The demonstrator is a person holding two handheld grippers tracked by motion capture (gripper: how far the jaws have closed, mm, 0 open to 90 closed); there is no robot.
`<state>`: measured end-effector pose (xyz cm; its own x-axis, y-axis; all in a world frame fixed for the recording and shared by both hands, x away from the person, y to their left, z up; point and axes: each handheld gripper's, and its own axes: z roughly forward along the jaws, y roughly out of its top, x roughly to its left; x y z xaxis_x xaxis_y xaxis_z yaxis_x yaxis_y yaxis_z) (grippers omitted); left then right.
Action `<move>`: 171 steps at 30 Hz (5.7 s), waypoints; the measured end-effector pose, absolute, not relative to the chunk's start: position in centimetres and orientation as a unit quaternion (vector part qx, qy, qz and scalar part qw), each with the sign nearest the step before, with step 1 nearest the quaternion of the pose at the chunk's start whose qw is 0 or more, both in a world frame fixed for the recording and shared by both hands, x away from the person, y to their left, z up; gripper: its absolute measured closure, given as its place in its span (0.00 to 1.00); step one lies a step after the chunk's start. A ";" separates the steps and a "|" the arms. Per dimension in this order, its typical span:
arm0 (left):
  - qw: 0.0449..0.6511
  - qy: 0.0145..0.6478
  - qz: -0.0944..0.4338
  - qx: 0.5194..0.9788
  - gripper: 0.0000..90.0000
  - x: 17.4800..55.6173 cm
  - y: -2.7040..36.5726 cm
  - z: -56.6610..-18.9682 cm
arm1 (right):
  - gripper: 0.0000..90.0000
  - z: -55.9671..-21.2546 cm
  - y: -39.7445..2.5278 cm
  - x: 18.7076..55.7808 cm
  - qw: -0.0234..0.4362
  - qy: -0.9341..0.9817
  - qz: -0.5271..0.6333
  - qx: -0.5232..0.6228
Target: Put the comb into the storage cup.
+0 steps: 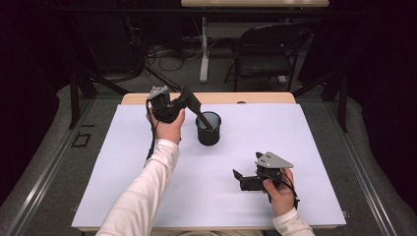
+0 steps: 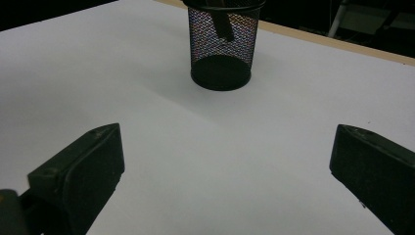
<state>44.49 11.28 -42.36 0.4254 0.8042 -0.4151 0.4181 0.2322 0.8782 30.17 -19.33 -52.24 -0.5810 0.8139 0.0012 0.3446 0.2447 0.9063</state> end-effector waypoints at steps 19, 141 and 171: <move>0.585 0.516 0.154 0.606 0.93 45.0 10.3 -43.5 | 0.00 -52.3 -19.3 30.2 0.245 0.751 0.477 0.385; 0.568 0.577 0.119 0.574 0.81 46.3 11.8 -47.0 | 0.00 -52.4 -19.2 30.2 0.243 0.754 0.476 0.381; 0.573 0.578 0.123 0.568 0.53 46.1 12.4 -47.0 | 0.00 -52.5 -19.2 30.3 0.243 0.757 0.473 0.379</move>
